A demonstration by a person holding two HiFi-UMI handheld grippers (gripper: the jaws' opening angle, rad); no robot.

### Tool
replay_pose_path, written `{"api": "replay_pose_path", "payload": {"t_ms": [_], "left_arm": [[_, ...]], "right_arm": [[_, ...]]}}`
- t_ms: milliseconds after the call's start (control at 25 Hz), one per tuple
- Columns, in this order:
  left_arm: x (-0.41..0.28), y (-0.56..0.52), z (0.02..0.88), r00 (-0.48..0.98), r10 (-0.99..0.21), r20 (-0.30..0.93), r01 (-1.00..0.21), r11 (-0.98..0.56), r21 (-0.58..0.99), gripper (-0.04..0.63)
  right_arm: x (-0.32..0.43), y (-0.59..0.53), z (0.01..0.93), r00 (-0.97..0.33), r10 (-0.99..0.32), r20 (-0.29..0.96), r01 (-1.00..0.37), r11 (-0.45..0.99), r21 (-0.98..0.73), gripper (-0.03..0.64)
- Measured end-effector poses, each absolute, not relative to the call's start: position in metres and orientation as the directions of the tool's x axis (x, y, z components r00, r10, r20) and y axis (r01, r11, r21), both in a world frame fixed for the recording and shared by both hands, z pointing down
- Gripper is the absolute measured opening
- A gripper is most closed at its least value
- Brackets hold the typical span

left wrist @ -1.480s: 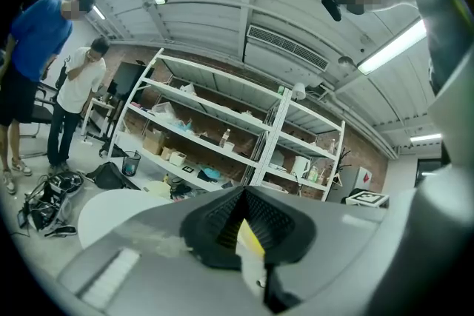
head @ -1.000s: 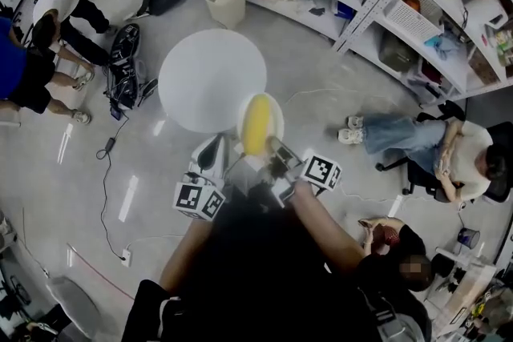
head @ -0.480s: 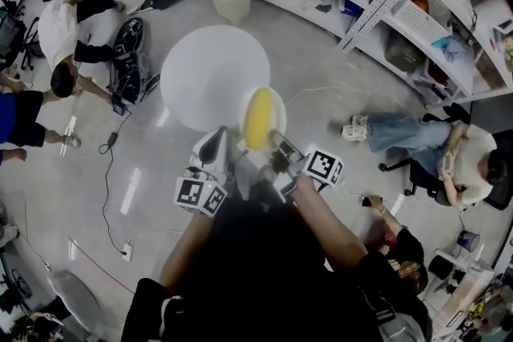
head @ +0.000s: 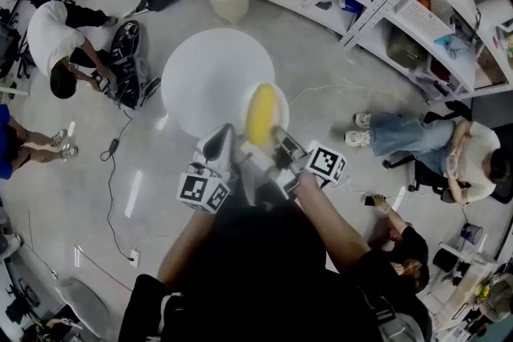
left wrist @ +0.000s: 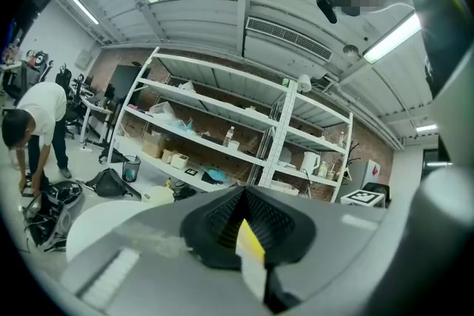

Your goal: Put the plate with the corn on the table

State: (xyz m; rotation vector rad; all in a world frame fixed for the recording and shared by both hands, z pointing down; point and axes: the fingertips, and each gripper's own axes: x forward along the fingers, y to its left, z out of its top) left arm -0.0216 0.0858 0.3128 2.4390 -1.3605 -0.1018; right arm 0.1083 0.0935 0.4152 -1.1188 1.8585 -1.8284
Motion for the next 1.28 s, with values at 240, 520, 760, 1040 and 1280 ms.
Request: {"api": "replay_pose_path", "payload": {"t_ms": [240,520,760,1040,1280], "left_arm": [[-0.03,0.059,0.316,0.549,-0.829,0.105,-0.805,-0.491,0.333,0.003],[-0.032,0.036,0.325,0.547,-0.83,0.109,-0.804,-0.483,0.347,0.003],[-0.036,0.016,0.335,0.545,-0.83,0.115,-0.803,-0.478,0.357,0.003],[-0.043,0.0,0.349,0.544,-0.831,0.117,-0.8,-0.471,0.372,0.003],[-0.04,-0.014,0.367,0.545,-0.828,0.134,-0.8,-0.465,0.378,0.003]], "right_arm": [[0.103,0.074,0.425,-0.628,-0.709,0.32,-0.313,-0.146,-0.939,0.035],[0.101,0.056,0.437,-0.624,-0.704,0.34,-0.325,-0.162,-0.932,0.035],[0.101,0.04,0.453,-0.609,-0.708,0.358,-0.341,-0.174,-0.924,0.035],[0.099,0.029,0.473,-0.59,-0.705,0.393,-0.362,-0.205,-0.91,0.035],[0.098,0.016,0.492,-0.595,-0.707,0.382,-0.345,-0.203,-0.916,0.035]]}}
